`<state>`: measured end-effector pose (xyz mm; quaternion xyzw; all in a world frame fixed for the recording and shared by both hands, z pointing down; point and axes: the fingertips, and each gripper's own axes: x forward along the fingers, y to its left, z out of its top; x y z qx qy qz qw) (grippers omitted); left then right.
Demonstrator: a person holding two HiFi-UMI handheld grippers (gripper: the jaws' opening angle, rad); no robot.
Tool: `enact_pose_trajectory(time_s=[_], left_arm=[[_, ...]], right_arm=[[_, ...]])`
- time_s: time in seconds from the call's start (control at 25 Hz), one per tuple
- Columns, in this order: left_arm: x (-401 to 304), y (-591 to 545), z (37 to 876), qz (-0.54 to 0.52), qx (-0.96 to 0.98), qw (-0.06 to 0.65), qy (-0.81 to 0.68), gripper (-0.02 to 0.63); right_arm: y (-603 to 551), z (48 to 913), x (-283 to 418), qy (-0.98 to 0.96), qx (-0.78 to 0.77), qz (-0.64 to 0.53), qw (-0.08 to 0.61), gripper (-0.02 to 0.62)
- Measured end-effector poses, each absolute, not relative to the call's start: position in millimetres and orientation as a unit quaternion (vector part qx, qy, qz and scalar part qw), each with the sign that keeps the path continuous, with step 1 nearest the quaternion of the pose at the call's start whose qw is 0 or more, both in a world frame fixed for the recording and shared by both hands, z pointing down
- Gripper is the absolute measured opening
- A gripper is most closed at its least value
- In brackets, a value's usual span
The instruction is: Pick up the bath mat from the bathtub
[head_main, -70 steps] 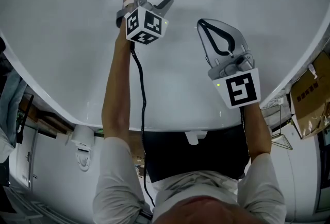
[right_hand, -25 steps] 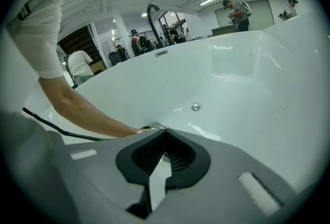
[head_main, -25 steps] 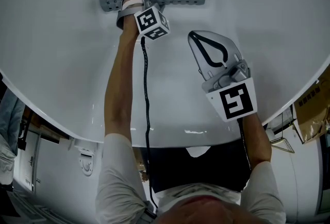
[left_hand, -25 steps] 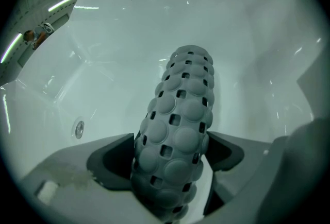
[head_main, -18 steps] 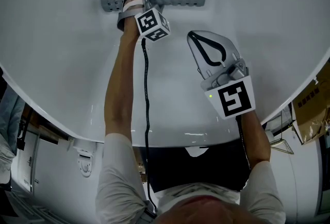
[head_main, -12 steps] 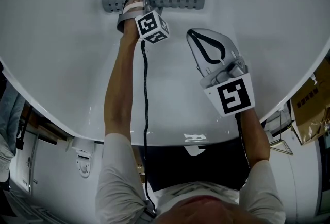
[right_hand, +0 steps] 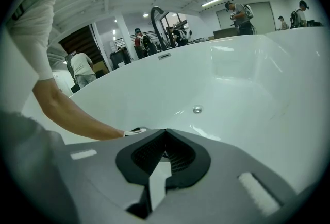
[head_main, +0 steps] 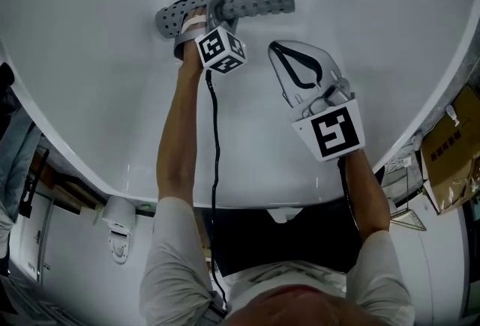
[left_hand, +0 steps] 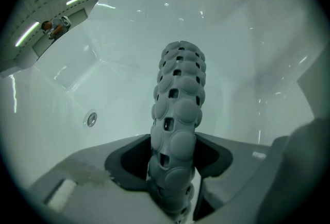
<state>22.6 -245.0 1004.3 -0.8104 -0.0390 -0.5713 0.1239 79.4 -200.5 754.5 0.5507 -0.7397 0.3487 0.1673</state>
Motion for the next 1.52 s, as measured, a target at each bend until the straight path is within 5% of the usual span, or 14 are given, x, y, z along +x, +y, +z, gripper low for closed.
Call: enact_pose_trajectory(time_s=[1.52], left_arm=[[11, -221, 747, -0.499, -0.853, 0.078, 0.129, 0.208]], right_arm=[[-166, 553, 58, -0.783, 0.553, 0.247, 0.145, 0.003]])
